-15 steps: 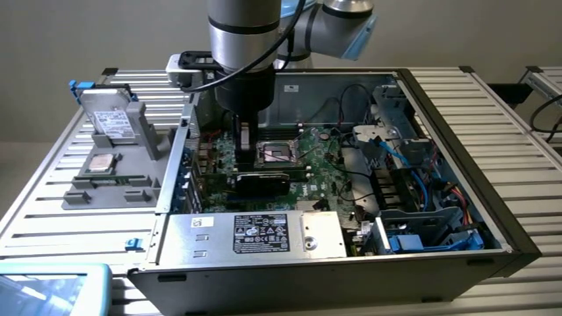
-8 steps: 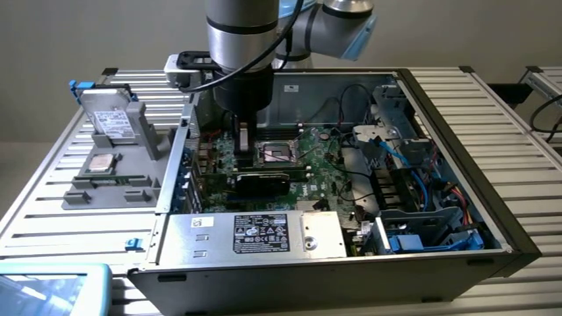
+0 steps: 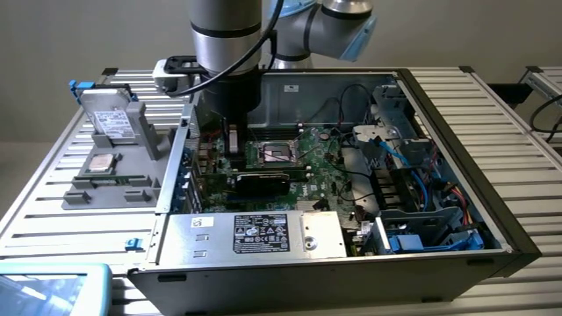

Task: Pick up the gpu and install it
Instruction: 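Press down on the gpu until it lock into place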

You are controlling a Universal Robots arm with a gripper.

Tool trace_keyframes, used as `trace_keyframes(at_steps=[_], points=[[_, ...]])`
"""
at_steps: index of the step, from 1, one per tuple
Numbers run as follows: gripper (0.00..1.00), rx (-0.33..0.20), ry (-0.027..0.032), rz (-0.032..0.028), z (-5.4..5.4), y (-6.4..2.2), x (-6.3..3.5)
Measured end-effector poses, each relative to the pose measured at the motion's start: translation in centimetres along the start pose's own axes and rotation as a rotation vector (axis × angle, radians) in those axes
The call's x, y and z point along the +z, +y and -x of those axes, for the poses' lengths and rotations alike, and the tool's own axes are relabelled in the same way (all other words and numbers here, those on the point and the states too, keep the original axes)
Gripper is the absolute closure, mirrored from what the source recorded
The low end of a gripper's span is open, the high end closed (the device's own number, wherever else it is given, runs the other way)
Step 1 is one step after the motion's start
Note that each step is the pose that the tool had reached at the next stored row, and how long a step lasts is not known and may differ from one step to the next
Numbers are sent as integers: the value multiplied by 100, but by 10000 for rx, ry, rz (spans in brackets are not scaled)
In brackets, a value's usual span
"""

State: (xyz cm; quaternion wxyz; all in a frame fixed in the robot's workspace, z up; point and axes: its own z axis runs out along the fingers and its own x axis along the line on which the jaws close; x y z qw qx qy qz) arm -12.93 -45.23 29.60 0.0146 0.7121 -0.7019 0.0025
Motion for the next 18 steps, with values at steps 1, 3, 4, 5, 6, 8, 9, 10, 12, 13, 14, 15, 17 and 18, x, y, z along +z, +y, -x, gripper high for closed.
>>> trace_keyframes(at_steps=[1,3,4,5,6,8,9,10,12,13,14,15,17,18], points=[[88,2,6,-43,6,6,8],[88,8,16,-93,16,20,31],[88,10,23,-99,19,28,47],[88,11,27,-101,21,33,65],[88,13,33,-101,22,35,82],[88,12,43,-101,24,34,120],[88,12,42,-102,25,34,138],[88,14,42,-102,27,38,156],[88,18,43,-100,43,60,178],[88,21,43,-101,51,69,184],[88,24,43,-101,60,74,188],[88,27,42,-102,67,77,195],[88,32,41,-102,79,84,214],[88,34,42,-101,81,88,223]])
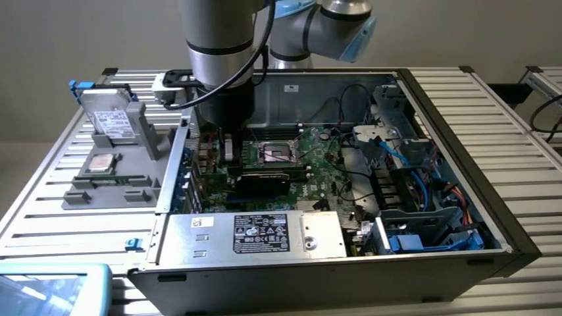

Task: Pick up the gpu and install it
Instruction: 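Press down on the gpu until it lock into place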

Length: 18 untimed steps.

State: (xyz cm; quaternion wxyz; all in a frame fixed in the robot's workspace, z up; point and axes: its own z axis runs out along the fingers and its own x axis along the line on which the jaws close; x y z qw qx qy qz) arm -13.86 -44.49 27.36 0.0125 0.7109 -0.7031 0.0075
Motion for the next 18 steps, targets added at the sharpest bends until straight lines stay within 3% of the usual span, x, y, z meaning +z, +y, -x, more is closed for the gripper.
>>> trace_keyframes(at_steps=[14,18], points=[[88,21,-2,0,6,16,87],[88,49,-29,-3,7,18,57]])
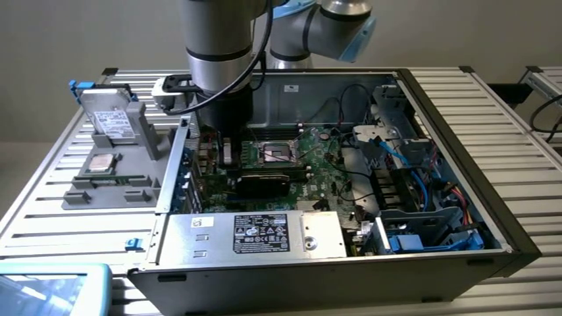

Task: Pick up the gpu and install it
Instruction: 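Press down on the gpu until it lock into place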

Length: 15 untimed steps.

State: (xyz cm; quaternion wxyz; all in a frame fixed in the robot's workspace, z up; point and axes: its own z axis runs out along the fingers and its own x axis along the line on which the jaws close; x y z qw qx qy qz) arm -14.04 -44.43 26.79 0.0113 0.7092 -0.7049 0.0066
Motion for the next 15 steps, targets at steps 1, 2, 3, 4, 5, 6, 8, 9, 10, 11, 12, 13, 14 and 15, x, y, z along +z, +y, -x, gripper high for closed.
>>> trace_keyframes(at_steps=[1,2,3,4,5,6,8,9,10,11,12,13,14,15], points=[[88,1,13,4,-2,-14,-38],[88,-3,20,7,-3,-45,-58],[88,-3,18,11,-4,-90,-67],[88,-3,20,24,-5,-131,-71],[88,-4,18,30,-6,-175,-70],[88,-5,19,31,-7,-220,-71],[88,-4,20,32,-8,-304,-71],[88,-4,18,31,-8,-336,-70],[88,-5,12,32,-10,-348,-68],[88,-5,-6,30,-10,-350,-56],[88,-3,-23,31,-9,-349,-39],[88,-3,-41,33,-9,-349,-23],[88,-4,-60,33,-8,-350,-8],[88,-5,-79,35,-8,-350,3]])
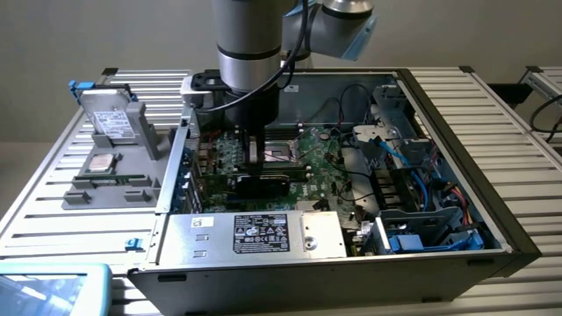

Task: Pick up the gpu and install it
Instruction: 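Press down on the gpu until it lock into place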

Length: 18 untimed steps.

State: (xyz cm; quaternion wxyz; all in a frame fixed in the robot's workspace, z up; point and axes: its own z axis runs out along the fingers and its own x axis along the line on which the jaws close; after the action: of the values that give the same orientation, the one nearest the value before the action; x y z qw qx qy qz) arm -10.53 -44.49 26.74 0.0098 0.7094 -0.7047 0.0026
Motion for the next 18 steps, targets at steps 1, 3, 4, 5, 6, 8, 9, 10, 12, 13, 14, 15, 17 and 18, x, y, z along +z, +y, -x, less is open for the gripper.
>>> trace_keyframes(at_steps=[1,3,4,5,6,8,9,10,12,13,14,15,17,18], points=[[88,0,-6,3,-1,0,10],[88,-3,-15,9,-2,0,32],[88,-3,-28,10,-2,-1,44],[88,-2,-43,10,-2,0,49],[88,-1,-52,19,0,-1,46],[88,2,-82,46,3,0,-3],[88,1,-66,72,-1,1,-40],[88,0,-60,88,-3,3,-78],[88,-2,-60,106,-5,17,-152],[88,-2,-59,114,-5,25,-189],[88,-3,-60,120,-6,33,-222],[88,-2,-57,128,-6,41,-248],[88,-3,-60,128,-7,63,-260],[88,-3,-60,129,-7,77,-261]])
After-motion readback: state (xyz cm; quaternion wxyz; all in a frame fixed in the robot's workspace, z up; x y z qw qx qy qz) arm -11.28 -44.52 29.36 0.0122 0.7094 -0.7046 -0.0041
